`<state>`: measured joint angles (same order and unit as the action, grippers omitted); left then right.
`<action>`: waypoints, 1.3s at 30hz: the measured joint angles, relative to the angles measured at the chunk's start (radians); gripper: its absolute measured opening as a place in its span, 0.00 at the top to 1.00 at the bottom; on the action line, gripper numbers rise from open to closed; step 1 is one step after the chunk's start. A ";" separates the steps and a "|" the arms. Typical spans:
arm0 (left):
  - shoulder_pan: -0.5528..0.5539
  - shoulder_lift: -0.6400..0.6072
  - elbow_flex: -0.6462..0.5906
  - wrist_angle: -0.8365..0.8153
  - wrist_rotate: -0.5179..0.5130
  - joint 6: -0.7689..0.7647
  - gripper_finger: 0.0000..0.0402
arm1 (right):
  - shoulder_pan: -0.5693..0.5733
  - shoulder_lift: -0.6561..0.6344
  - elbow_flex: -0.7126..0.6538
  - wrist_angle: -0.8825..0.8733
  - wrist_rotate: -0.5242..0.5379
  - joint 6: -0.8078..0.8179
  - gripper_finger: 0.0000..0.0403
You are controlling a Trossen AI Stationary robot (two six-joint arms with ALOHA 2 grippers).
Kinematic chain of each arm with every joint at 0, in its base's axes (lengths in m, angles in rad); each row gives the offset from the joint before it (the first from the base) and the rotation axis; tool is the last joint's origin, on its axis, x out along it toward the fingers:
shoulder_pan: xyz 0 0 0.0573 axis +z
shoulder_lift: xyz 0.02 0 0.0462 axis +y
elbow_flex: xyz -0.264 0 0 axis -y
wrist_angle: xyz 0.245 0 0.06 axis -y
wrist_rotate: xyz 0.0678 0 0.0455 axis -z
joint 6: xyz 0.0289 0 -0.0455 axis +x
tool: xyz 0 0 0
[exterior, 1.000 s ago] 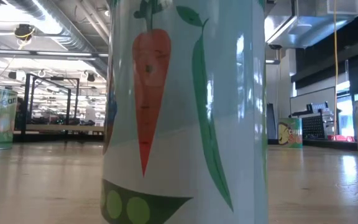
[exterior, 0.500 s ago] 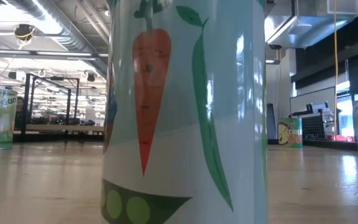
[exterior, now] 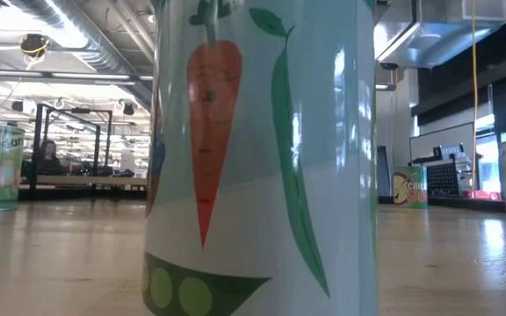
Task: Pick and place cans onto a shelf
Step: Put the top canned pears on the shelf
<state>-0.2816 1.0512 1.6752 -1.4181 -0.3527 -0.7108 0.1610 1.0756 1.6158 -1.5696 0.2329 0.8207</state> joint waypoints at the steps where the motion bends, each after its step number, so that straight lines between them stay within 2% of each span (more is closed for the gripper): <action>1: 0.000 0.000 0.000 0.000 0.000 -0.005 1.00 | -0.015 0.006 -0.016 0.000 0.001 0.024 0.97; 6: 0.000 0.004 0.000 0.000 0.000 -0.020 1.00 | -0.112 0.049 -0.108 0.013 0.034 0.178 0.97; 9: 0.000 0.003 0.000 0.000 -0.001 -0.020 1.00 | -0.180 0.081 -0.162 0.078 0.050 0.184 0.97; 14: 0.000 0.003 0.000 0.000 -0.002 -0.019 1.00 | -0.243 0.133 -0.234 0.313 0.117 0.075 0.97; 17: 0.000 0.003 0.000 0.000 -0.004 0.006 1.00 | -0.251 0.159 -0.267 0.465 0.113 0.062 0.97; 21: 0.000 0.003 0.000 0.000 -0.005 0.042 1.00 | -0.256 0.204 -0.294 0.639 0.165 0.052 0.97; 24: 0.000 0.003 0.000 0.000 -0.005 0.048 1.00 | -0.274 0.233 -0.304 0.774 0.198 -0.052 0.97; 30: 0.000 0.003 0.000 0.000 -0.005 0.048 1.00 | -0.317 0.286 -0.316 1.001 0.229 -0.385 0.97; 34: 0.000 0.003 0.000 0.000 -0.005 0.049 1.00 | -0.353 0.309 -0.316 1.085 0.134 -0.480 0.97; 39: 0.000 0.003 0.000 0.000 -0.005 0.049 1.00 | -0.437 0.339 -0.316 1.064 -0.029 -0.437 0.98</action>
<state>-0.2821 1.0546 1.6752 -1.4185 -0.3573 -0.6614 -0.2759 1.4142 1.3003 -0.5060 0.2044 0.3838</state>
